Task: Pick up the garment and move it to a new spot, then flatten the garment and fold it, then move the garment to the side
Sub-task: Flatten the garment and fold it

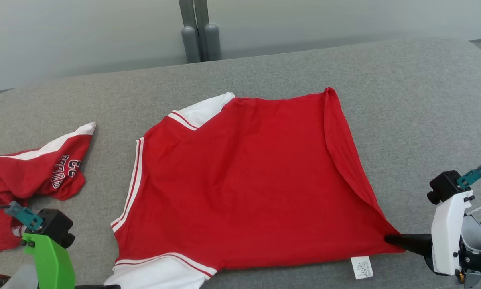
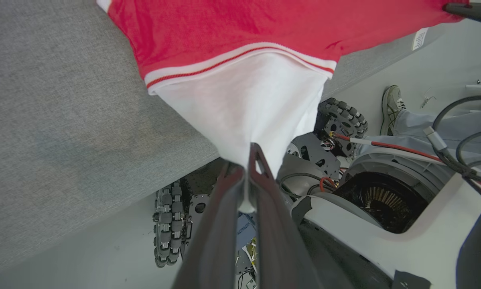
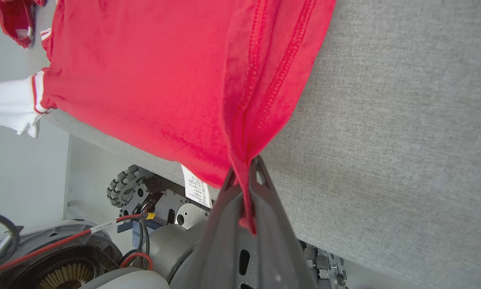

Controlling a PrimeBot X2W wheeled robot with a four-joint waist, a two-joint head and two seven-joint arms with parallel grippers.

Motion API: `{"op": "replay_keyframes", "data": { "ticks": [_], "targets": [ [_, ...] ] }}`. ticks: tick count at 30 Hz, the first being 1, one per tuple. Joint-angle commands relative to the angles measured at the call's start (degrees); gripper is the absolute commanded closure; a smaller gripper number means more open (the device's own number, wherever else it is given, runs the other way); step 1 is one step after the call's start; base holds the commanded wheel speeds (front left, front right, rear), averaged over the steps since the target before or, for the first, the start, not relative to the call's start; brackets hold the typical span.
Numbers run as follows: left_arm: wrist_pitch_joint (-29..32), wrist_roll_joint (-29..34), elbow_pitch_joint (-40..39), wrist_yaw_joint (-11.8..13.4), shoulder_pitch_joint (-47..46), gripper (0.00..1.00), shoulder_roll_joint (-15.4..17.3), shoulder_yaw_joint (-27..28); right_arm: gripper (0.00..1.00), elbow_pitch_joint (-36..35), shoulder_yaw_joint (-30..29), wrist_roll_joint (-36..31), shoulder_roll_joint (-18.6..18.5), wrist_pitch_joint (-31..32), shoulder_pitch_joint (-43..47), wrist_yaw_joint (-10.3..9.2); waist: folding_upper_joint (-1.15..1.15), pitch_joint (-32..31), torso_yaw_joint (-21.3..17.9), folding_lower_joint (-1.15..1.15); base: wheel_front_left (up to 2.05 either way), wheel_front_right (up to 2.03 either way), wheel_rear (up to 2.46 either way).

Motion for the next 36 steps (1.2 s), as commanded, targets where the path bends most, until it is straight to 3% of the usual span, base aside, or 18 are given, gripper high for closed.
{"op": "replay_keyframes", "data": {
  "ticks": [1,10,24,36],
  "targets": [
    [-0.4,-0.6,-0.1,0.3,1.0,1.0,0.2,0.2,1.0,-0.2,-0.2,0.0,-0.5,-0.4,0.8,0.03,0.0,0.1,0.0,0.0,0.0,0.0,0.0],
    [2.7,1.2,1.7,0.5,-5.4,1.0,-2.4,1.2,1.0,-0.7,-2.2,0.7,0.9,1.7,-3.7,0.03,0.0,2.4,-0.6,0.0,0.0,0.0,0.0],
    [8.8,5.1,15.3,1.4,-19.6,1.0,-11.9,1.0,1.0,8.1,-5.9,2.6,8.8,2.6,-12.3,0.03,0.0,7.3,-2.5,0.0,0.0,0.0,0.0],
    [9.8,7.5,26.7,-0.3,-27.7,1.0,-18.6,0.3,1.0,16.8,-6.4,4.2,13.7,2.3,-15.9,0.03,0.0,10.2,-2.6,0.0,0.0,0.0,0.0]
  ]
}}
